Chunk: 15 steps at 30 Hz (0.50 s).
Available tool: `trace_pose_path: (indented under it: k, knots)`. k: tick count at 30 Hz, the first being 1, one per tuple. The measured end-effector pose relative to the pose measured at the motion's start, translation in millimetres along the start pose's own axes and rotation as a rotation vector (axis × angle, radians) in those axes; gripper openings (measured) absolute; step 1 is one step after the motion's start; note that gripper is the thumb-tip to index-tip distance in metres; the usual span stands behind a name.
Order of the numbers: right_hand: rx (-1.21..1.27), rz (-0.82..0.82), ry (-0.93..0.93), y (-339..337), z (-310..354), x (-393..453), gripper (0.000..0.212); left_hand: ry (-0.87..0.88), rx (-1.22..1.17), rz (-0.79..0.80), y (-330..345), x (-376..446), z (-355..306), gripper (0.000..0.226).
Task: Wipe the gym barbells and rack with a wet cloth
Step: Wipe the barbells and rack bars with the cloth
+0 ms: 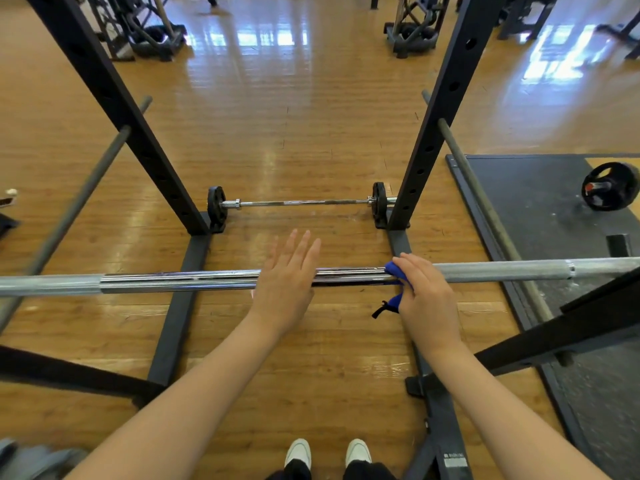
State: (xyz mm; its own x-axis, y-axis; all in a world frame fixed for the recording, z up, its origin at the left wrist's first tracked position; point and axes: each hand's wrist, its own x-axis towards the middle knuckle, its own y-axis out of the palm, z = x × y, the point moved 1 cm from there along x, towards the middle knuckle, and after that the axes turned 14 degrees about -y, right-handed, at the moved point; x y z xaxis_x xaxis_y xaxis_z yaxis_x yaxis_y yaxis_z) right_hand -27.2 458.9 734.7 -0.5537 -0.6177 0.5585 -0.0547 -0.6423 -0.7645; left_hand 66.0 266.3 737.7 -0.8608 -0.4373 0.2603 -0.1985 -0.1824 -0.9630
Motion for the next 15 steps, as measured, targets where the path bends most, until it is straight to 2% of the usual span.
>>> trace_pose_path:
  k: [4,7,10,13,15]
  knots:
    - [-0.021,-0.085,-0.005,9.9,7.7,2.6,0.028,-0.063,0.08,-0.019,3.9,-15.2,49.5,0.089]
    - [-0.004,-0.114,-0.092,17.7,13.2,4.5,0.038,-0.063,0.101,-0.043,7.3,-19.2,61.0,0.096]
    - [0.011,-0.108,-0.125,18.5,12.3,3.1,0.04,-0.098,0.078,-0.098,6.0,-20.6,68.3,0.088]
    - [0.025,-0.119,-0.157,18.7,7.2,0.7,0.04,-0.147,0.073,-0.093,-0.8,-27.7,82.9,0.076]
    - [0.024,-0.138,-0.17,19.4,5.9,1.7,0.039,-0.154,0.091,-0.073,-5.1,-33.7,99.6,0.076]
